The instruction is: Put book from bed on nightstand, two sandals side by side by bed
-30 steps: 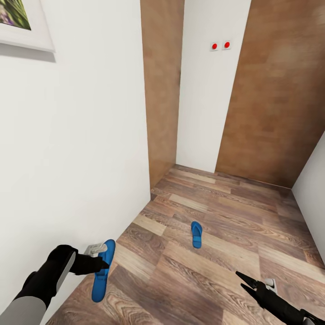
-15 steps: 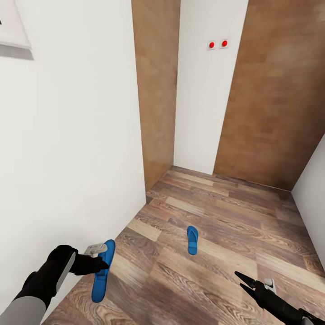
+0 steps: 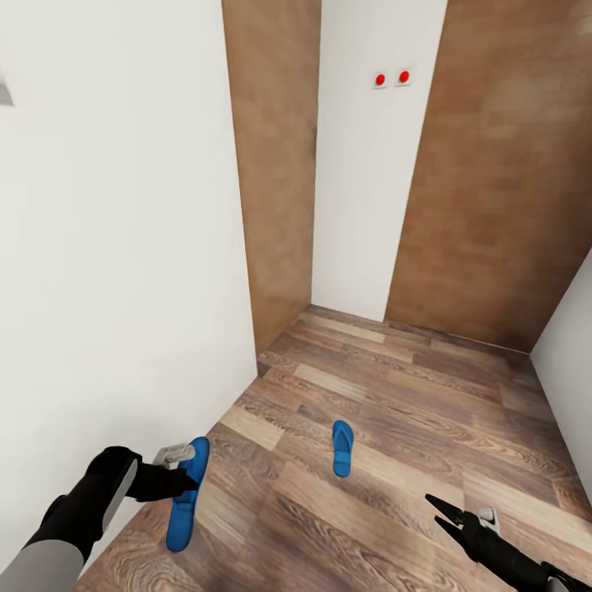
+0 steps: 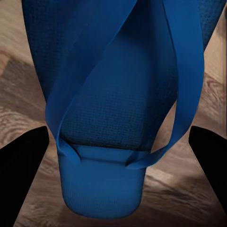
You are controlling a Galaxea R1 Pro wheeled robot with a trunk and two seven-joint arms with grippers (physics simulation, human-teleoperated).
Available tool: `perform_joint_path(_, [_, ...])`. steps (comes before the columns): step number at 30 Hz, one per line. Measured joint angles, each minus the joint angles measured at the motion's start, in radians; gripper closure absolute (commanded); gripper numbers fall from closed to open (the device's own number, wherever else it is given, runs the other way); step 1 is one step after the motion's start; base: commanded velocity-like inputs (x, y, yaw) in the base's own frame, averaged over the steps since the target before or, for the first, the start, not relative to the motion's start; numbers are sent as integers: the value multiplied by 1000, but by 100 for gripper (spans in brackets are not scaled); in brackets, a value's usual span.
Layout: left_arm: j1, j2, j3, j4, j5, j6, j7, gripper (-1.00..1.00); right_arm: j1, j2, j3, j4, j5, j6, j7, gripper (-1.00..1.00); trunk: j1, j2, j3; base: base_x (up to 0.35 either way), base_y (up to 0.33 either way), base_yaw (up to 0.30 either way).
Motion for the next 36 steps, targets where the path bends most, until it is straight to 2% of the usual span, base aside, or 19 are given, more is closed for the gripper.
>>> perform_joint_path(12, [0,0,0,-1,-1,0,1,100,0,0,-1,1,-2,7,-4,-100,0,0,0,131,-121,34])
perform_joint_path(24, [0,0,0,-1,-1,0,1,100,0,0,0,2,-2,7,-5,-100,0,0,-4,109,-120,217])
perform_joint_path(36, [0,0,0,0,0,0,1,100,0,0,1,2,-2,6,-4,-100,0,0,-8,9,-103,241])
